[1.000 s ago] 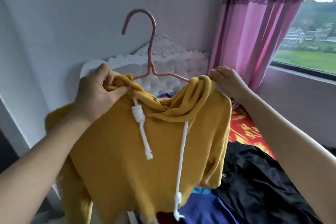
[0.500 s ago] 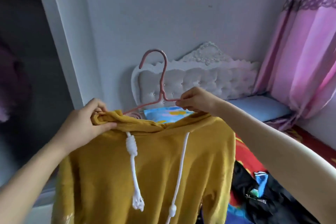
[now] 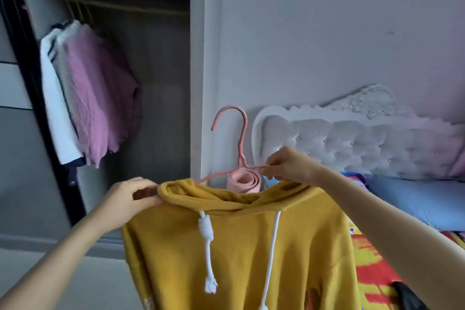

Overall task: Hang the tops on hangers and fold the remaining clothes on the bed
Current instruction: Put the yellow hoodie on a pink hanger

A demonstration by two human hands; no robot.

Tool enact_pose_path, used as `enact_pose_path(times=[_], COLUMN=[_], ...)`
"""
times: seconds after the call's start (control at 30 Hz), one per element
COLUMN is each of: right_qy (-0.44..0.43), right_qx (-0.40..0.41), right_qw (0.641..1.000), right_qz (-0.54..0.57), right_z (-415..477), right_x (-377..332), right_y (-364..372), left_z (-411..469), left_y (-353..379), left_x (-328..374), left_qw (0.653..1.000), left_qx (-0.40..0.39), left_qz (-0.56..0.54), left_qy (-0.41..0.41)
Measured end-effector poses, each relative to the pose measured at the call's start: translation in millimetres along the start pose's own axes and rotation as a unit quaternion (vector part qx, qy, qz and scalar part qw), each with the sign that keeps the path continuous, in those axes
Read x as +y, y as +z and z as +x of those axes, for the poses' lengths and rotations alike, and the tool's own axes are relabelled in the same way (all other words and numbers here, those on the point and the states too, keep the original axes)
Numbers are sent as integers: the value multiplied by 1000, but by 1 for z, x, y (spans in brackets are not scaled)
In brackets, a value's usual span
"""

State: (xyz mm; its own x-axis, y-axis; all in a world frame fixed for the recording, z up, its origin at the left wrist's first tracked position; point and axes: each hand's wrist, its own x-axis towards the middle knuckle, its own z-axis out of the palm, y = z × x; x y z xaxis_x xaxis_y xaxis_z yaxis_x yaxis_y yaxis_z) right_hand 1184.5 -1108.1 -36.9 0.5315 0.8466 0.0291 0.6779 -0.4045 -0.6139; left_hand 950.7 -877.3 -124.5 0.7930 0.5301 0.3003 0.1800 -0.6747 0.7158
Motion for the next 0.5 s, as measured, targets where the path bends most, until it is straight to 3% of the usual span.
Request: enact_pose_path(times=[0.13,0.23,0.33,0.5], right_qy=[-9,-10,3,67], right_qx=[-28,-1,33,72], right_qw=[1000,1000,999,994], right_qz=[2,12,4,44], right_z=[36,66,94,150], right_x=[-46,-76,-99,-118], right_y=[39,70,98,138], left_z=[-2,-6,-18,-38], left_y=[-49,-88,-126,-158], left_x=[-55,-101,-145,-192], left_qw=[999,991,976,960], left_qx=[35,99,175,221], left_qz=[41,89,118,120], left_qy=[1,-2,-53,-120])
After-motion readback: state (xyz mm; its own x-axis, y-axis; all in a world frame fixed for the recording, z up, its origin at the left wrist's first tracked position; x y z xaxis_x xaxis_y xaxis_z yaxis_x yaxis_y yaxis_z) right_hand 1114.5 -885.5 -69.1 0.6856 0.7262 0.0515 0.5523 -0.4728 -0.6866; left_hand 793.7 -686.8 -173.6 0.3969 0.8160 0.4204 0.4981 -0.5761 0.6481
